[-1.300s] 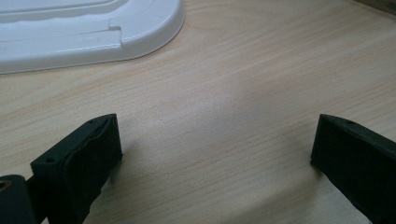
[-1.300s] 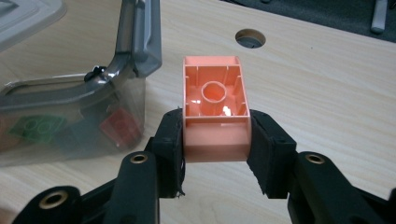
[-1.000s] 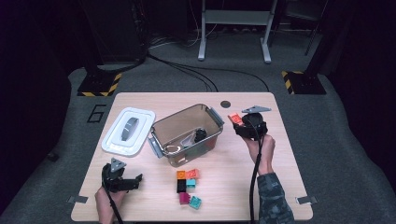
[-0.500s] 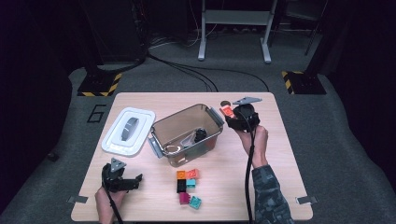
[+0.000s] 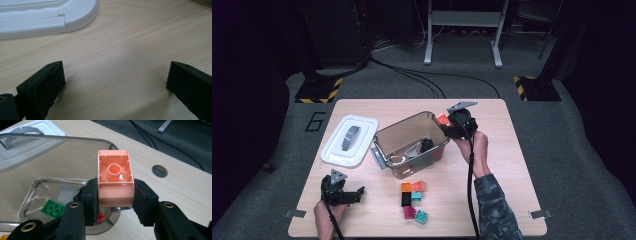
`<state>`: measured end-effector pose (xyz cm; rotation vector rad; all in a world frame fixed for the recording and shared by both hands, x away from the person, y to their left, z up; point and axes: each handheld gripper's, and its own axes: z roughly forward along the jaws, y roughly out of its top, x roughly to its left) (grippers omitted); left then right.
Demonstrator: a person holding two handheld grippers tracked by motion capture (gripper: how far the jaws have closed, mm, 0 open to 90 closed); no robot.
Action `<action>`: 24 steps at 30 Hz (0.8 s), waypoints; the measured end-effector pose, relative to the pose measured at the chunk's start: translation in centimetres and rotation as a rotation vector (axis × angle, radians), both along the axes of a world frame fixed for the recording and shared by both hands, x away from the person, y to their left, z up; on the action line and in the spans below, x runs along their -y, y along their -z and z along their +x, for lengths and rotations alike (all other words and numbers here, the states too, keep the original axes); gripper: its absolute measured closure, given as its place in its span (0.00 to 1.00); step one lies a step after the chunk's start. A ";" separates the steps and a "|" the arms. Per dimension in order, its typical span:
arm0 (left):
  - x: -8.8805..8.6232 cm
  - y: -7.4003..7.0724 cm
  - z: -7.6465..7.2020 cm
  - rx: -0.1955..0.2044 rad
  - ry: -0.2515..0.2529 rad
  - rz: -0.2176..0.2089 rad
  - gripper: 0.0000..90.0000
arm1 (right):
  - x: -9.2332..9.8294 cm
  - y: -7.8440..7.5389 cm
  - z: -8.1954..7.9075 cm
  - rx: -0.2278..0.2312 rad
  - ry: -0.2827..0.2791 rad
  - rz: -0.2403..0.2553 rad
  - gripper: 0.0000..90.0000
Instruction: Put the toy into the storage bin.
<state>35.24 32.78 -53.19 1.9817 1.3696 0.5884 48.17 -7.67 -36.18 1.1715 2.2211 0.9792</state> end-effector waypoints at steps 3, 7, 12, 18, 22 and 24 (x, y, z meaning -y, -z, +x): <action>0.0 0.0 0.0 0.000 0.000 0.000 0.02 | -0.5 0.3 0.0 -0.030 -0.012 -0.004 0.65; 0.0 0.0 0.0 0.000 0.000 0.000 0.02 | -1.1 0.8 0.1 -0.055 -0.027 -0.018 0.64; 0.0 0.0 0.0 0.000 0.000 0.000 0.02 | -1.8 1.5 -0.2 -0.069 -0.046 -0.054 0.64; 0.0 0.0 0.0 0.000 0.000 0.000 0.02 | -2.3 2.0 -0.5 -0.088 -0.071 -0.090 0.64; 0.0 0.0 0.0 0.000 0.000 0.000 0.02 | -2.5 2.2 -0.7 -0.111 -0.073 -0.095 0.64; 0.0 0.0 0.0 0.000 0.000 0.000 0.02 | -2.5 2.3 -0.7 -0.112 -0.077 -0.099 0.64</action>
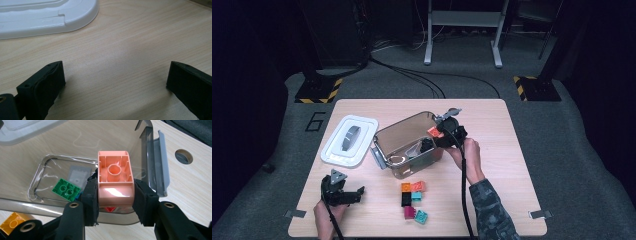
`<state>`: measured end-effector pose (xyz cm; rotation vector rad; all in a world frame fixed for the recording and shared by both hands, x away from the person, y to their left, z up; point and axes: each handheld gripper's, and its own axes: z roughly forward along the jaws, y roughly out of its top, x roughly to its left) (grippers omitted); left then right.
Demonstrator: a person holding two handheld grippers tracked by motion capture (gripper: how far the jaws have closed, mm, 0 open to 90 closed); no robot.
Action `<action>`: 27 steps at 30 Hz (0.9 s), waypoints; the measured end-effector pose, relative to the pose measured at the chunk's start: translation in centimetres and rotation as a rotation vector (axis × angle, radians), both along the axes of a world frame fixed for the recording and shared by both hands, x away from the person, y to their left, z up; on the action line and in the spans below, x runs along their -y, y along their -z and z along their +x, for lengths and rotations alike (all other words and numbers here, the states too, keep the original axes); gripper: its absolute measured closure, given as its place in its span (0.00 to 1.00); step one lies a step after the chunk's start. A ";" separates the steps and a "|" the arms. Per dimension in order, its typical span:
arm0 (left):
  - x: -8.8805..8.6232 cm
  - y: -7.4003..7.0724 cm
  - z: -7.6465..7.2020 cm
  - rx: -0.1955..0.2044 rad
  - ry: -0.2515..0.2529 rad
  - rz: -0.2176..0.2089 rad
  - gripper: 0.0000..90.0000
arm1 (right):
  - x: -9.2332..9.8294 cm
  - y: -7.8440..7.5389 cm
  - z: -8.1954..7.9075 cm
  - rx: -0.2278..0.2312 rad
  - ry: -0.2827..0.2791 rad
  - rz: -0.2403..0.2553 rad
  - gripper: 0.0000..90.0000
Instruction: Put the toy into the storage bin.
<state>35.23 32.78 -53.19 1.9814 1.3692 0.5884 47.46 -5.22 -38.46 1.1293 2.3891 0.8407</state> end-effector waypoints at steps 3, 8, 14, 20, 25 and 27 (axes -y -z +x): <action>0.0 0.0 0.0 0.000 0.000 0.000 0.02 | 0.0 0.1 -0.1 -0.007 -0.001 -0.005 0.64; 0.0 0.0 0.0 0.000 -0.001 0.000 0.02 | 0.2 0.1 -0.2 -0.004 -0.002 -0.004 0.62; 0.0 0.0 0.0 0.000 0.000 0.001 0.02 | 0.3 -0.3 -0.7 0.014 0.012 0.008 0.50; 0.0 0.0 0.0 0.000 0.000 0.001 0.02 | 0.7 -0.8 -1.9 0.051 0.019 0.047 0.28; 0.0 0.0 0.0 0.000 0.000 0.001 0.02 | 1.3 -0.9 -3.5 0.083 0.006 0.079 0.19; 0.0 0.0 0.0 0.000 0.000 0.001 0.02 | 1.5 -0.7 -4.3 0.087 0.001 0.088 0.17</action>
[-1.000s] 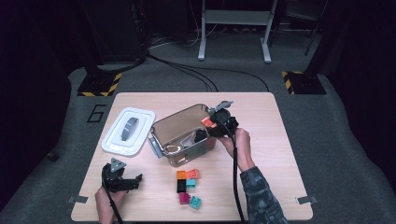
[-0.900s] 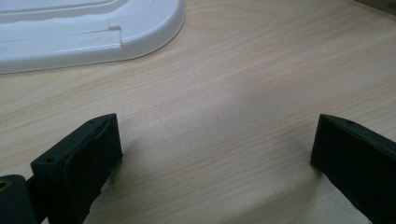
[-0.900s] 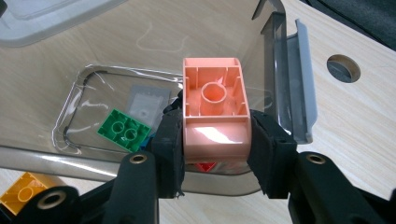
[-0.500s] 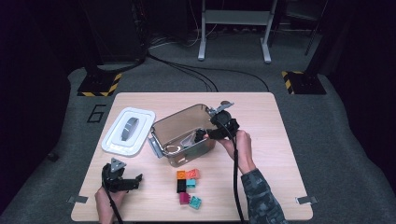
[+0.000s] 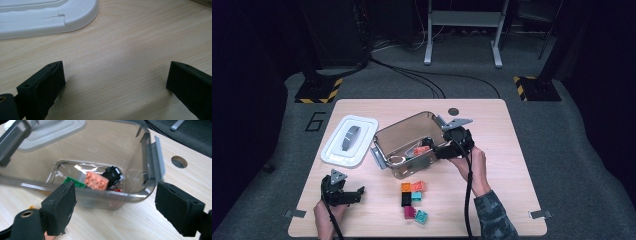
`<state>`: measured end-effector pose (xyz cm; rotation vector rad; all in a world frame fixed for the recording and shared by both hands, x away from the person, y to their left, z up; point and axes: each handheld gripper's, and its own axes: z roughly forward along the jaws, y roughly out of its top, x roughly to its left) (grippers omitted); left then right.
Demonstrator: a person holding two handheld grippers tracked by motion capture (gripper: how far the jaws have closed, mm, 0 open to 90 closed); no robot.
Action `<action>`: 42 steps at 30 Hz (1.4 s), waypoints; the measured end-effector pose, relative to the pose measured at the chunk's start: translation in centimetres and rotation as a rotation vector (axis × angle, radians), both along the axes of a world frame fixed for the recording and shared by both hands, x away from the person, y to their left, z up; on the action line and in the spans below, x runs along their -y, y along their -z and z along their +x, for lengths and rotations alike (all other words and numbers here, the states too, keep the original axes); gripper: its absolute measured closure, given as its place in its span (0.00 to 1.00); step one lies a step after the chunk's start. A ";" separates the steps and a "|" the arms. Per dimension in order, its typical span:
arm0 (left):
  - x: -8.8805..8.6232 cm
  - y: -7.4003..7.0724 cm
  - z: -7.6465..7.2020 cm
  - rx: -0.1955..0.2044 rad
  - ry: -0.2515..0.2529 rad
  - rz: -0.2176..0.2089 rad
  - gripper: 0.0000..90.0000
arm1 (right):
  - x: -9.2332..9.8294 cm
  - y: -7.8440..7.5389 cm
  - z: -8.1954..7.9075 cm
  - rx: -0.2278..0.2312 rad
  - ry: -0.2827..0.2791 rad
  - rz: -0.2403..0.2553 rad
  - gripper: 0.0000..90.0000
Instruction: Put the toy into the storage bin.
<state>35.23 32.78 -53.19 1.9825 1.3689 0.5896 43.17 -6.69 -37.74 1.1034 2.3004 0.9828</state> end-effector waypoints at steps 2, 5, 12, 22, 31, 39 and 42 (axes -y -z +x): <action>0.0 0.0 0.0 0.000 0.000 0.000 0.02 | 0.2 0.3 -0.7 0.008 -0.007 0.007 0.16; 0.0 0.0 0.0 0.000 0.000 0.000 0.02 | 0.4 0.9 -1.7 0.021 -0.016 0.019 0.13; 0.0 0.0 0.0 0.000 0.000 -0.001 0.02 | 0.4 3.0 -3.8 0.014 -0.046 0.026 0.15; 0.0 0.0 0.0 0.000 0.000 -0.001 0.02 | -1.5 7.0 -5.2 -0.048 -0.070 0.028 0.18; 0.0 0.0 0.0 -0.001 0.000 -0.001 0.02 | -3.6 9.1 -5.5 -0.076 -0.112 0.023 0.35; 0.0 0.0 0.0 0.000 0.000 -0.001 0.02 | -5.5 10.3 -4.9 -0.121 -0.153 -0.011 0.56; 0.0 0.0 0.0 0.000 0.000 -0.001 0.02 | -5.9 10.8 -4.7 -0.144 -0.162 -0.038 0.62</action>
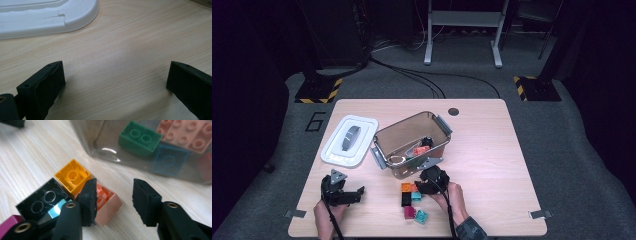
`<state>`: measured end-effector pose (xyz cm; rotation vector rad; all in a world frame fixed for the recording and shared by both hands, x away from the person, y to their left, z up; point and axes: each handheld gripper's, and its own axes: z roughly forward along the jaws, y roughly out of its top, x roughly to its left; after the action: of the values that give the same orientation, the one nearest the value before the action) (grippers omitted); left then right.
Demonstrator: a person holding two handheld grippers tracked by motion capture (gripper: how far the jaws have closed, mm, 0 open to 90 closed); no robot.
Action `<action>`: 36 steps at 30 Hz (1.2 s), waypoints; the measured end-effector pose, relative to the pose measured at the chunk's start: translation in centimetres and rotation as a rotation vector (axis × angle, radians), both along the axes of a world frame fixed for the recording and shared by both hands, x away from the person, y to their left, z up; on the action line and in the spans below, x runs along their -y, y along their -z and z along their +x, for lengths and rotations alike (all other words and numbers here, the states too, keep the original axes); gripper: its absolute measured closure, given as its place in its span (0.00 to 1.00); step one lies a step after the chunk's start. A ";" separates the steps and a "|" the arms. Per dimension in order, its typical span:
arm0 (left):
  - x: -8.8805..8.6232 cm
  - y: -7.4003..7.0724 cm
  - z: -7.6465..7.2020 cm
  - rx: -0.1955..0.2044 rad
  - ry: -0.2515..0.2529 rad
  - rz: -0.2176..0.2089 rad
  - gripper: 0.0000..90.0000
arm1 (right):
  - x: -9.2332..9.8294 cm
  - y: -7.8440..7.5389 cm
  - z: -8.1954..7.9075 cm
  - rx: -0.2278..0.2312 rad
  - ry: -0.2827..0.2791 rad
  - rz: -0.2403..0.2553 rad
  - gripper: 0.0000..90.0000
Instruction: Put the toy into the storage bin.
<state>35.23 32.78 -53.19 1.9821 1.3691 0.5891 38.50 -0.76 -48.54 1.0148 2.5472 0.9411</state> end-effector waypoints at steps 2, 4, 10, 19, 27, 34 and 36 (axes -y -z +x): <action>0.0 0.0 0.0 0.000 0.000 0.000 0.02 | 0.0 0.3 0.2 -0.007 0.006 -0.020 0.67; 0.0 0.0 0.0 0.000 0.001 0.001 0.02 | 0.3 0.3 0.2 -0.013 0.012 -0.015 0.71; 0.0 0.0 0.0 0.000 0.000 0.001 0.02 | 1.8 0.5 0.0 -0.013 0.045 -0.030 0.73; 0.0 0.0 0.0 0.000 0.000 0.001 0.02 | 3.9 0.4 -0.2 -0.008 0.107 -0.037 0.69; 0.0 0.0 0.0 0.000 0.000 0.001 0.02 | 4.7 0.0 -0.4 -0.002 0.002 0.018 0.46; 0.0 -0.1 0.0 -0.008 0.006 0.006 0.02 | 3.2 0.7 -0.3 -0.016 -0.069 -0.033 0.43; 0.0 -0.1 0.0 -0.008 0.005 0.005 0.02 | 2.9 0.9 -0.2 -0.021 -0.085 -0.052 0.45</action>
<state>35.20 32.81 -53.11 1.9936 1.3679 0.5837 38.32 -3.63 -49.41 0.9135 2.6365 0.8843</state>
